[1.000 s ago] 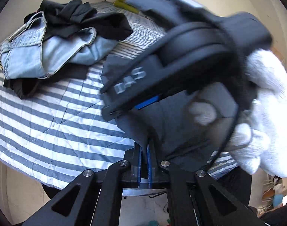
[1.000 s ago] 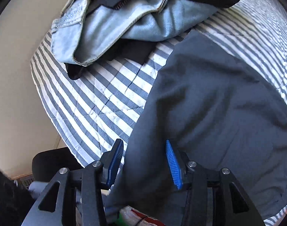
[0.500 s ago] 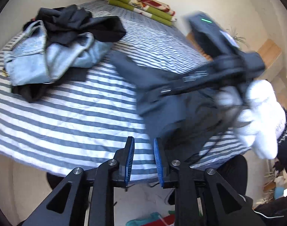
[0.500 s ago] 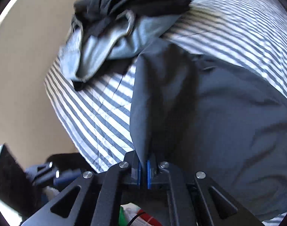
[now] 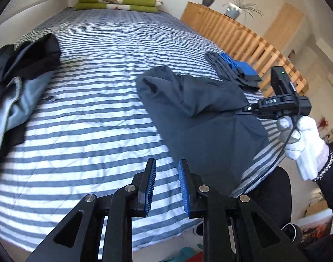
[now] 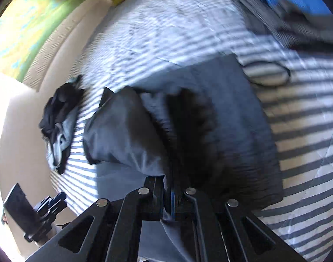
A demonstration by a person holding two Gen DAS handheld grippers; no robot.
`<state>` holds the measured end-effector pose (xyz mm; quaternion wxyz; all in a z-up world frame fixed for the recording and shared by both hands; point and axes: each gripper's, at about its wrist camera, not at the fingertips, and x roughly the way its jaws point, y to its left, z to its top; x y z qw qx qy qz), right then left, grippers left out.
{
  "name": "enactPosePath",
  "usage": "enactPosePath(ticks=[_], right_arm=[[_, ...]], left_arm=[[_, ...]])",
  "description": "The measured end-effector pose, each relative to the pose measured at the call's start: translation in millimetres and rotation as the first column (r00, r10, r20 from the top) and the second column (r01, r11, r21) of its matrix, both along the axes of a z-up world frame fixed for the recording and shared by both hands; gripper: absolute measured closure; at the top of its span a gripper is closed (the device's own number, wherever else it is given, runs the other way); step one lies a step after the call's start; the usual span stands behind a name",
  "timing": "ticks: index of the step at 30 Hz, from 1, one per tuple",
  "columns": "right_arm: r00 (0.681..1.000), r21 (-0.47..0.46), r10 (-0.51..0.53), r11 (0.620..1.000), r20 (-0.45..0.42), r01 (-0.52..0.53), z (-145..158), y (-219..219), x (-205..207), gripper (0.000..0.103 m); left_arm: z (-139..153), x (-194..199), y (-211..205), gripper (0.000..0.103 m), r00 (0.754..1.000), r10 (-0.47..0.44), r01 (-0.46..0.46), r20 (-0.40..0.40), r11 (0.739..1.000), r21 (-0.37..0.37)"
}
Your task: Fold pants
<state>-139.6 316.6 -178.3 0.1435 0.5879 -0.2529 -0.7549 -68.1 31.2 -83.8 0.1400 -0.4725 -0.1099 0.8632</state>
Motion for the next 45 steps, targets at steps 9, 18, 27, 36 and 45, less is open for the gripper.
enactPosePath(ticks=[9, 18, 27, 36, 45], right_arm=[[0.962, 0.320, 0.215, 0.935, -0.171, -0.152, 38, -33, 24, 0.073], [0.705, 0.559, 0.669, 0.686, -0.235, -0.465, 56, -160, 29, 0.060], [0.641, 0.668, 0.761, 0.529, -0.099, -0.524, 4, -194, -10, 0.101], [0.958, 0.290, 0.122, 0.956, -0.258, -0.043, 58, -24, -97, 0.075], [0.824, 0.358, 0.506, 0.841, -0.254, -0.405, 59, -109, -55, 0.073]], left_arm=[[-42, -33, 88, 0.080, 0.982, -0.162, 0.169, 0.095, 0.983, -0.077], [-60, -32, 79, 0.080, 0.986, -0.123, 0.129, 0.116, 0.991, -0.041], [-66, -32, 79, 0.080, 0.984, -0.130, 0.137, 0.121, 0.990, -0.046], [-67, -37, 78, 0.080, 0.981, -0.149, 0.155, 0.121, 0.987, -0.038], [-36, -71, 10, 0.080, 0.999, -0.010, 0.012, 0.048, 0.999, -0.047]])
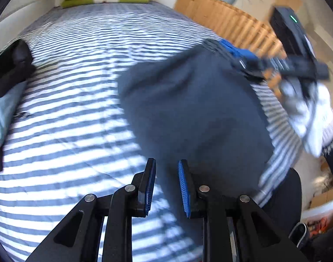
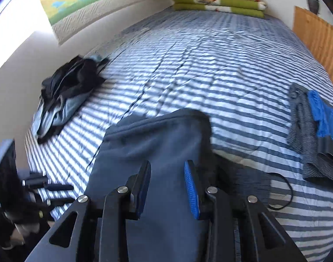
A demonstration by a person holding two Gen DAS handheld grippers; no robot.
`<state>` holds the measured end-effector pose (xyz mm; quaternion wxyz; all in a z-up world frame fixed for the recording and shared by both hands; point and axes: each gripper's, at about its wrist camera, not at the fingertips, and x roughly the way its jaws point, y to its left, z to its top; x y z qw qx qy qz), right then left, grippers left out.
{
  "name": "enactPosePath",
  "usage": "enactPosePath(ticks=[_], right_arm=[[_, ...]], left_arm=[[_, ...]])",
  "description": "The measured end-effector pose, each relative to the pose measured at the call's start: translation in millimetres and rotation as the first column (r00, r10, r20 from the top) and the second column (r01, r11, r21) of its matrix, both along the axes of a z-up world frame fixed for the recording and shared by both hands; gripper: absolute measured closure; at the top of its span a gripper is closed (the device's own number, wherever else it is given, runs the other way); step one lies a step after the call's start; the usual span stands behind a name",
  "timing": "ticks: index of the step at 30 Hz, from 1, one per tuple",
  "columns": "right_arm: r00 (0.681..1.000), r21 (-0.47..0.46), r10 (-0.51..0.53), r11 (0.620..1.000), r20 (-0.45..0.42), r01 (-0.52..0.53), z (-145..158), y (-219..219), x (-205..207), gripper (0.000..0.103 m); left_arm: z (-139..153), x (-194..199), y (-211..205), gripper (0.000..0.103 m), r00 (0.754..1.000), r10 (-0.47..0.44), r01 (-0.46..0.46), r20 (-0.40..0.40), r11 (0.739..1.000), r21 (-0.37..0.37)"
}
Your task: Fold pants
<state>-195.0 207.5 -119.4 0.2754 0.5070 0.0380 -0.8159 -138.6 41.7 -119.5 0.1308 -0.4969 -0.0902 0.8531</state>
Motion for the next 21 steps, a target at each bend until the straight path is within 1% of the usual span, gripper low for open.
enactPosePath(ticks=[1, 2, 3, 4, 5, 6, 8, 9, 10, 12, 14, 15, 17, 18, 20, 21], right_arm=[[1.000, 0.040, 0.014, 0.999, 0.011, -0.014, -9, -7, -1, 0.073], [0.999, 0.123, -0.031, 0.992, 0.013, 0.029, -19, -7, -8, 0.074], [0.993, 0.228, -0.114, 0.968, 0.022, 0.107, -29, 0, -16, 0.074], [0.984, 0.288, -0.179, 0.943, 0.023, 0.165, -32, 8, -23, 0.073], [0.984, 0.280, -0.179, 0.945, 0.013, 0.169, -27, 11, -24, 0.073], [0.990, 0.269, -0.138, 0.954, -0.001, 0.134, -16, 7, -21, 0.073], [1.000, 0.259, 0.001, 0.966, -0.019, 0.004, 4, -21, -10, 0.073], [0.996, 0.252, 0.085, 0.965, -0.026, -0.076, 14, -42, -3, 0.073], [0.989, 0.256, 0.143, 0.958, -0.024, -0.132, 19, -61, 0, 0.073], [0.965, 0.280, 0.262, 0.927, -0.008, -0.249, 22, -108, 4, 0.073], [0.937, 0.308, 0.348, 0.891, 0.013, -0.335, 19, -149, 2, 0.073], [0.928, 0.321, 0.373, 0.875, 0.028, -0.361, 12, -162, -2, 0.073], [0.911, 0.353, 0.407, 0.845, 0.065, -0.403, 0, -187, -11, 0.073], [0.900, 0.385, 0.431, 0.820, 0.070, -0.423, -7, -198, -11, 0.073], [0.877, 0.431, 0.474, 0.778, 0.075, -0.457, -20, -211, -10, 0.073], [0.868, 0.434, 0.489, 0.765, 0.091, -0.476, -24, -215, -11, 0.073]], left_arm=[[-1, -2, -8, 0.080, 1.000, 0.018, -0.018, 0.008, 1.000, -0.004], [-3, -5, -16, 0.080, 0.999, 0.041, -0.041, 0.018, 0.999, -0.004], [-6, -6, -25, 0.080, 0.998, 0.056, -0.057, 0.028, 0.998, 0.015], [-8, -5, -28, 0.079, 0.997, 0.063, -0.065, 0.035, 0.997, 0.033], [-12, -2, -32, 0.079, 0.997, 0.070, -0.073, 0.043, 0.996, 0.057], [-16, 3, -35, 0.077, 0.997, 0.067, -0.071, 0.049, 0.995, 0.073], [-26, 15, -37, 0.077, 0.996, 0.054, -0.062, 0.073, 0.991, 0.114], [-33, 16, -30, 0.077, 0.995, 0.052, -0.062, 0.084, 0.989, 0.134], [-36, 25, -26, 0.077, 0.995, 0.046, -0.060, 0.090, 0.986, 0.158], [-43, 37, -17, 0.077, 0.994, 0.034, -0.055, 0.101, 0.977, 0.205], [-44, 56, -4, 0.076, 0.994, 0.008, -0.034, 0.107, 0.970, 0.242], [-47, 62, 1, 0.073, 0.994, -0.009, -0.019, 0.110, 0.968, 0.249], [-53, 73, 9, 0.073, 0.992, -0.038, 0.008, 0.118, 0.968, 0.250], [-56, 75, 12, 0.072, 0.991, -0.046, 0.014, 0.122, 0.968, 0.251], [-61, 83, 17, 0.072, 0.990, -0.057, 0.022, 0.125, 0.964, 0.266], [-63, 85, 17, 0.071, 0.991, -0.056, 0.019, 0.123, 0.959, 0.281]])
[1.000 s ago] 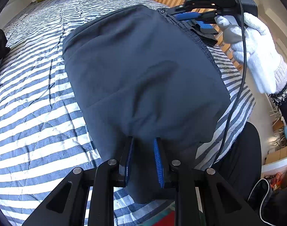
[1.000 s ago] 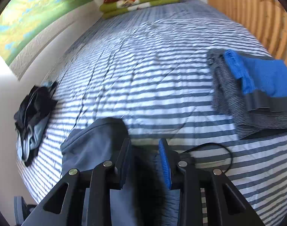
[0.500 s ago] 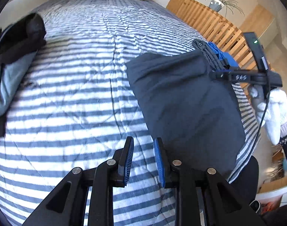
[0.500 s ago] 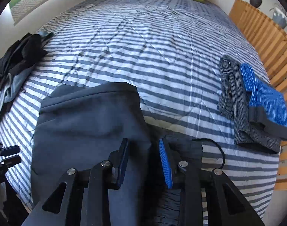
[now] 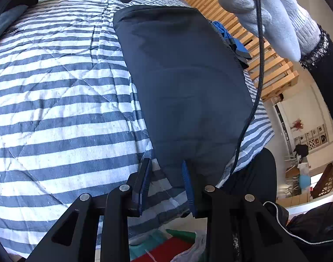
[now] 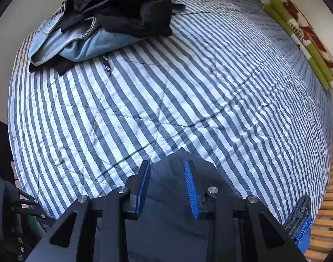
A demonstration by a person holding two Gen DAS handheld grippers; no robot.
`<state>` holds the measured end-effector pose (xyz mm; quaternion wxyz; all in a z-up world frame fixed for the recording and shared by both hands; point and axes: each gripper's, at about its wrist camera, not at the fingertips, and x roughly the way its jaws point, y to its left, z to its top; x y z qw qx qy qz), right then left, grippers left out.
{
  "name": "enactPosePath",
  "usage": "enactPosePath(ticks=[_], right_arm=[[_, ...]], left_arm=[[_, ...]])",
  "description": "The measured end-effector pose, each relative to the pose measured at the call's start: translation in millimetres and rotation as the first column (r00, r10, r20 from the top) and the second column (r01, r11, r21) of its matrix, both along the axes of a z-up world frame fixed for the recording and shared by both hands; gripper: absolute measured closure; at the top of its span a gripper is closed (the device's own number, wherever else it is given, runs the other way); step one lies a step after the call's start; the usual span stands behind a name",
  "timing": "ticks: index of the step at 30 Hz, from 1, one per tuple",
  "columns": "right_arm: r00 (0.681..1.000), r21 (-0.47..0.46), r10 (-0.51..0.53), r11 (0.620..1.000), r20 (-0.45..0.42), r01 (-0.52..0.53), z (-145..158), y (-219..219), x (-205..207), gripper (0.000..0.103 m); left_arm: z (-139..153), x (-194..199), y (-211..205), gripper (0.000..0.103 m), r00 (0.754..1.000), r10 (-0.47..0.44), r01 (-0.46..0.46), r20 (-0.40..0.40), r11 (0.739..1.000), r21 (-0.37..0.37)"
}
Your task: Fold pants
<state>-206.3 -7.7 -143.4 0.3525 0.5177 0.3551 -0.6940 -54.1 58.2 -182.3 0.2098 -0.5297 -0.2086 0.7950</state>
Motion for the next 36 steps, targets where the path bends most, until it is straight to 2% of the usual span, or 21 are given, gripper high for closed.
enactPosePath(ticks=[4, 6, 10, 16, 18, 19, 20, 23, 27, 30, 33, 36], right_arm=[[0.998, 0.023, 0.030, 0.999, 0.058, -0.032, -9, -12, -2, 0.073], [0.994, 0.039, 0.058, 0.997, 0.089, -0.061, -12, -18, 0, 0.073], [0.987, 0.108, 0.123, 0.985, 0.106, -0.134, -23, -29, 7, 0.073], [0.985, 0.228, 0.147, 0.960, 0.089, -0.164, -49, -30, 2, 0.074], [0.985, 0.263, 0.154, 0.950, 0.071, -0.168, -56, -25, 2, 0.078], [0.986, 0.270, 0.151, 0.949, 0.065, -0.163, -57, -23, 2, 0.091], [0.988, 0.257, 0.130, 0.955, 0.078, -0.146, -56, -21, -1, 0.098], [0.993, 0.171, 0.058, 0.983, 0.101, -0.074, -41, -15, -12, 0.100], [0.991, 0.074, -0.020, 0.997, 0.132, 0.011, -18, -2, -28, 0.101], [0.986, 0.004, -0.085, 0.996, 0.145, 0.085, -3, 14, -43, 0.101], [0.961, -0.082, -0.188, 0.975, 0.202, 0.208, 8, 35, -64, 0.101], [0.956, -0.106, -0.207, 0.967, 0.206, 0.232, 12, 41, -70, 0.101]], left_arm=[[-3, 0, -5, 0.070, 1.000, 0.024, -0.024, -0.004, 0.998, 0.064], [-4, 0, -4, 0.071, 1.000, 0.024, -0.023, -0.014, 0.998, 0.066], [-5, -6, 0, 0.072, 0.999, 0.026, -0.025, -0.031, 0.999, 0.037], [7, -5, 17, 0.071, 0.997, -0.013, 0.009, -0.072, 0.998, -0.066], [8, -6, 20, 0.071, 0.997, -0.022, 0.016, -0.078, 0.997, -0.076], [9, -6, 21, 0.071, 0.997, -0.024, 0.018, -0.078, 0.997, -0.079], [9, -6, 22, 0.071, 0.997, -0.027, 0.021, -0.078, 0.997, -0.079], [9, -5, 26, 0.072, 0.996, -0.035, 0.029, -0.080, 0.997, -0.078], [16, 10, 29, 0.083, 0.994, -0.050, 0.043, -0.096, 0.996, -0.077], [22, 13, 31, 0.083, 0.991, -0.063, 0.053, -0.115, 0.995, -0.088], [27, 13, 31, 0.095, 0.989, -0.063, 0.050, -0.133, 0.994, -0.098], [25, 7, 27, 0.096, 0.990, -0.054, 0.040, -0.127, 0.993, -0.108]])
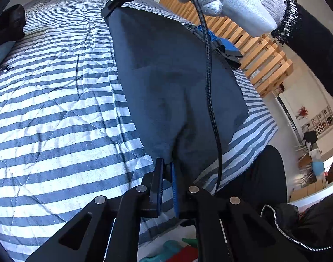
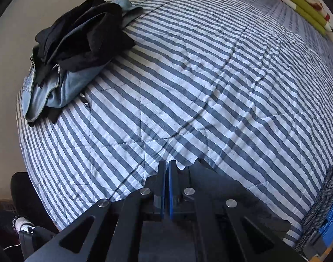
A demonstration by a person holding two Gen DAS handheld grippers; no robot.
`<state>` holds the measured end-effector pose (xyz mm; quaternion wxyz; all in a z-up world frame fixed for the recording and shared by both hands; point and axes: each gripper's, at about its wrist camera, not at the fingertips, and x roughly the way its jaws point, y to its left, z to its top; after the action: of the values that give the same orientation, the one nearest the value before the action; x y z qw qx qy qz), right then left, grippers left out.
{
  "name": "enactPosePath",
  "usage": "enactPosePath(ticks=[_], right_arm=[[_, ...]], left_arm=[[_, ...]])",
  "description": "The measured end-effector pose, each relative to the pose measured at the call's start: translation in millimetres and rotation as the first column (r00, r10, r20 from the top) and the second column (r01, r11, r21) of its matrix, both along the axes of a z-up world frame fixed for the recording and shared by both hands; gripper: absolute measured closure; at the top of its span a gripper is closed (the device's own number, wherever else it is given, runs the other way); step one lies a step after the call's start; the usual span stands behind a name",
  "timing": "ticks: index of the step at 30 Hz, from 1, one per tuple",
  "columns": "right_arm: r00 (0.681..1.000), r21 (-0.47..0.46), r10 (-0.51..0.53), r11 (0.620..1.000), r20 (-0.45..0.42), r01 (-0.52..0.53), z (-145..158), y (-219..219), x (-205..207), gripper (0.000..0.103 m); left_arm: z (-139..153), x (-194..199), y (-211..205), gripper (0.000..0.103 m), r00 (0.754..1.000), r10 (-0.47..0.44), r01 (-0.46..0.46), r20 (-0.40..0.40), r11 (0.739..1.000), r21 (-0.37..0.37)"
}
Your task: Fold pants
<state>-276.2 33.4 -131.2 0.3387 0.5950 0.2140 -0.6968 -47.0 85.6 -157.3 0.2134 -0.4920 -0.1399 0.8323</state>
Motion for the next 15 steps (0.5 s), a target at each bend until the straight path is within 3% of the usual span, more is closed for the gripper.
enactPosePath(ticks=[3, 7, 9, 12, 14, 15], right_arm=[[0.999, 0.006, -0.010, 1.000, -0.036, 0.010, 1, -6, -6, 0.101], [0.991, -0.066, -0.124, 0.991, -0.057, 0.120, 0, 9, -46, 0.101], [0.982, -0.052, -0.170, 0.985, -0.077, 0.166, -16, 11, -60, 0.101], [0.989, -0.050, -0.145, 0.988, 0.016, 0.146, -36, 9, -67, 0.100], [0.981, -0.102, -0.193, 0.976, 0.008, 0.193, -25, 19, -73, 0.098], [0.979, -0.124, -0.206, 0.971, 0.009, 0.206, -19, 24, -76, 0.098]], left_arm=[[1, -5, -7, 0.098, 1.000, 0.023, -0.023, 0.001, 1.000, 0.016], [3, -5, -14, 0.103, 1.000, 0.028, -0.028, 0.006, 0.999, 0.022], [-1, -7, -10, 0.103, 1.000, 0.021, -0.021, 0.021, 1.000, -0.022], [-5, -13, -19, 0.102, 0.997, 0.057, -0.057, 0.057, 0.998, -0.014], [-2, -14, -33, 0.087, 0.993, 0.106, -0.106, 0.045, 0.994, -0.012], [1, -15, -46, 0.065, 0.988, 0.149, -0.149, 0.038, 0.989, 0.000]])
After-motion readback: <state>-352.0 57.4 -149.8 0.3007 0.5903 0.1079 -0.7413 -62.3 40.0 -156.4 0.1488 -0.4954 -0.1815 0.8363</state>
